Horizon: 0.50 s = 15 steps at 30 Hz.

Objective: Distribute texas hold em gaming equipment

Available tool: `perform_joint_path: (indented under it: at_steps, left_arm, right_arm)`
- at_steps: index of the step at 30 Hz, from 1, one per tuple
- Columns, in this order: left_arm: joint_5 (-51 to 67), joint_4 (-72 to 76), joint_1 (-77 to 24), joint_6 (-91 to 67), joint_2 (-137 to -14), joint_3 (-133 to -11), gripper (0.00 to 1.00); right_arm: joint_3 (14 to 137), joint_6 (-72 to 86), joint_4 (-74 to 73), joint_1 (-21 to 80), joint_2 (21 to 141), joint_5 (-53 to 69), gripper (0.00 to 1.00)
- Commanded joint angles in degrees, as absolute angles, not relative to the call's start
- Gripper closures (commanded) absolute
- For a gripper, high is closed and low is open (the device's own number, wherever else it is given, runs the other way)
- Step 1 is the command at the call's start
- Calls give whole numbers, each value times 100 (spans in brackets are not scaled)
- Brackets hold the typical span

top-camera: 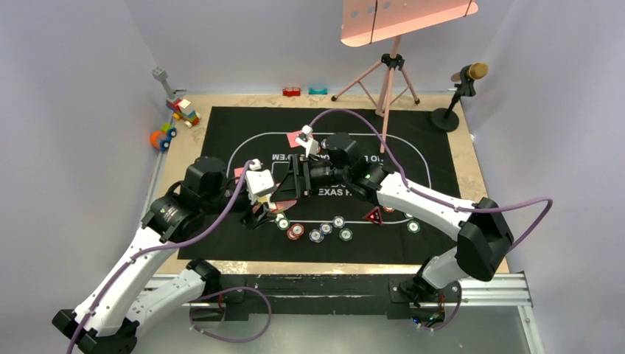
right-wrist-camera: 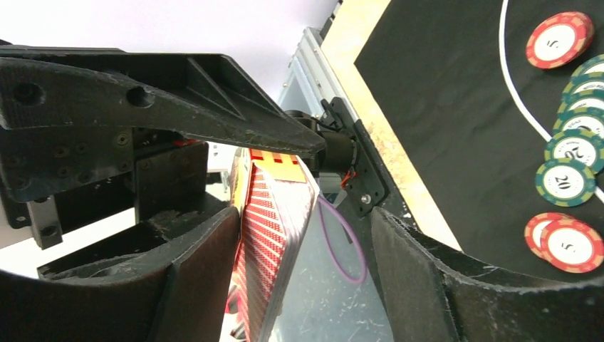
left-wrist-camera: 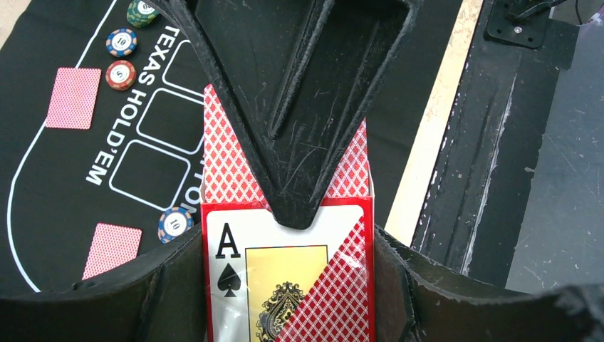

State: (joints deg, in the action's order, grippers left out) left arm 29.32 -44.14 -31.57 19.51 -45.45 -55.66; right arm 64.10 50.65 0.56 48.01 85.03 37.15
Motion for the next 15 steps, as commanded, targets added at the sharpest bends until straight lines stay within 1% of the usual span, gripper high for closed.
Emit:
perform_joint_path:
  at_steps: [1,3,5,15]
  left_arm:
    - [2988,-4019,-3143,1942,-4530,-5836,78]
    - [2988,-4009,-3139,1934,-4526,-5823,78]
    - [2988,-3995,-3141,1925,-4518,-5811,78]
    - [2987,-4024,-3132,1873,-4425,-5786,78]
  right_arm:
    - [6587,5161,275,4819,8422,3971,34]
    - [6537,5168,264,4785,8355,3972,38]
    - [6465,5189,273,4761,8285,3973,39]
    - [6048,5321,406,4550,7945,4008,41]
